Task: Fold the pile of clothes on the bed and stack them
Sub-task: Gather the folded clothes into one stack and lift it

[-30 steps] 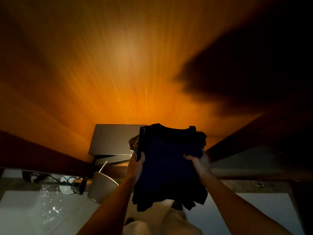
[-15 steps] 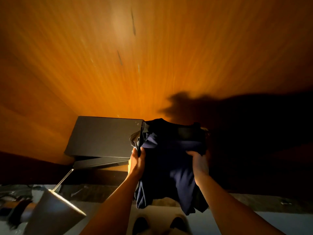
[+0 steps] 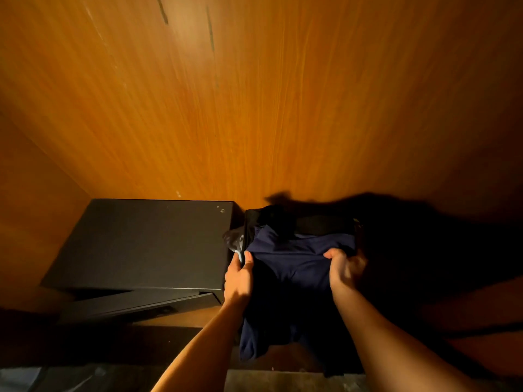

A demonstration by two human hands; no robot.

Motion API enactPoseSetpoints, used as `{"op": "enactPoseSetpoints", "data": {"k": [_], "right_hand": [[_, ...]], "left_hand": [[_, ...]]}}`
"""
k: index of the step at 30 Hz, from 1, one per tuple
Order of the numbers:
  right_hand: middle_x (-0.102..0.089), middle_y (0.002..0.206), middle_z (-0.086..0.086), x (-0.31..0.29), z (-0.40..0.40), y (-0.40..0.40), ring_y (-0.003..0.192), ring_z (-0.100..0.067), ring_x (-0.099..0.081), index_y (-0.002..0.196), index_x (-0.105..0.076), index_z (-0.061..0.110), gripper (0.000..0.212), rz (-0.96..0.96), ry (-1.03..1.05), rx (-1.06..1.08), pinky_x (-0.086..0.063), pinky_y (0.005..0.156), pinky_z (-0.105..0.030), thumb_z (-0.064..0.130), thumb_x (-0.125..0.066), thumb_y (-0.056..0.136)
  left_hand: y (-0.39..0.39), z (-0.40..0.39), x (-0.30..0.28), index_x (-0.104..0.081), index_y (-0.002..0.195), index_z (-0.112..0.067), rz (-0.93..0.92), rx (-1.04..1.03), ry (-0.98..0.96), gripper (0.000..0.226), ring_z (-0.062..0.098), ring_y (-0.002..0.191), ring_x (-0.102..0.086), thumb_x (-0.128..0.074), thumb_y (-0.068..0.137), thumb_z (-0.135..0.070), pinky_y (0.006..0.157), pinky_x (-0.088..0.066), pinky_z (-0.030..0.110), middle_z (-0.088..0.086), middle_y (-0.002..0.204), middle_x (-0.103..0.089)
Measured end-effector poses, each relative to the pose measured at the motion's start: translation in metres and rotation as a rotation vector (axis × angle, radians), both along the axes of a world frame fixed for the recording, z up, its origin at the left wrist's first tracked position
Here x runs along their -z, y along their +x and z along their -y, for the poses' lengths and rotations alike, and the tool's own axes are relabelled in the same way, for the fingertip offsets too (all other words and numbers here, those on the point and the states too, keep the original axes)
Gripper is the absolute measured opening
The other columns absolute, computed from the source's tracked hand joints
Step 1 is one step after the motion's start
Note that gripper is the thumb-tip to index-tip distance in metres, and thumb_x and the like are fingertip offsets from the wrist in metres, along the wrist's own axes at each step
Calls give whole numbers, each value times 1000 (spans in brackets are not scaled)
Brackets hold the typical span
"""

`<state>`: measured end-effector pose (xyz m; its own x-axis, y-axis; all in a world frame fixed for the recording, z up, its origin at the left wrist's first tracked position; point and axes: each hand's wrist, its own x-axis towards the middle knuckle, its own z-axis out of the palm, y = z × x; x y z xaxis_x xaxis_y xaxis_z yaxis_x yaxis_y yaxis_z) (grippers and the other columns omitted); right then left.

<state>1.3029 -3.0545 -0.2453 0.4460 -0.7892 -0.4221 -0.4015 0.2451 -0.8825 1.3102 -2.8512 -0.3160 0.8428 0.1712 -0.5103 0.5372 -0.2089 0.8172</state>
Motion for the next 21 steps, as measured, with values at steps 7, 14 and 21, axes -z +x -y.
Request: {"op": "enactPoseSetpoints", "data": {"k": [7, 14, 21], "right_hand": [[-62, 124, -23, 78, 15, 31, 109, -43, -60, 123, -62, -2, 64, -49, -136, -23, -51, 87, -44, 5, -77, 62], [-61, 124, -22, 142, 21, 62, 108, -41, -60, 124, -57, -8, 59, -35, -38, -161, -49, 81, -37, 0, -74, 68], [-29, 152, -25, 176, 6, 47, 137, -45, -30, 155, -13, 6, 98, -341, -402, -386, -32, 109, -55, 40, -71, 83]], "left_hand": [[25, 26, 26, -27, 155, -22, 68, 63, 47, 64, 33, 144, -30, -35, 102, -55, 116, -25, 45, 9, 157, -36], [50, 22, 79, -31, 150, -8, 233, 44, 70, 55, 29, 140, -39, -36, 106, -39, 106, -32, 30, 14, 151, -43], [47, 43, 81, -32, 138, -6, 179, 207, 513, 59, 39, 121, -55, -46, 99, -48, 94, -47, 46, 20, 135, -53]]}}
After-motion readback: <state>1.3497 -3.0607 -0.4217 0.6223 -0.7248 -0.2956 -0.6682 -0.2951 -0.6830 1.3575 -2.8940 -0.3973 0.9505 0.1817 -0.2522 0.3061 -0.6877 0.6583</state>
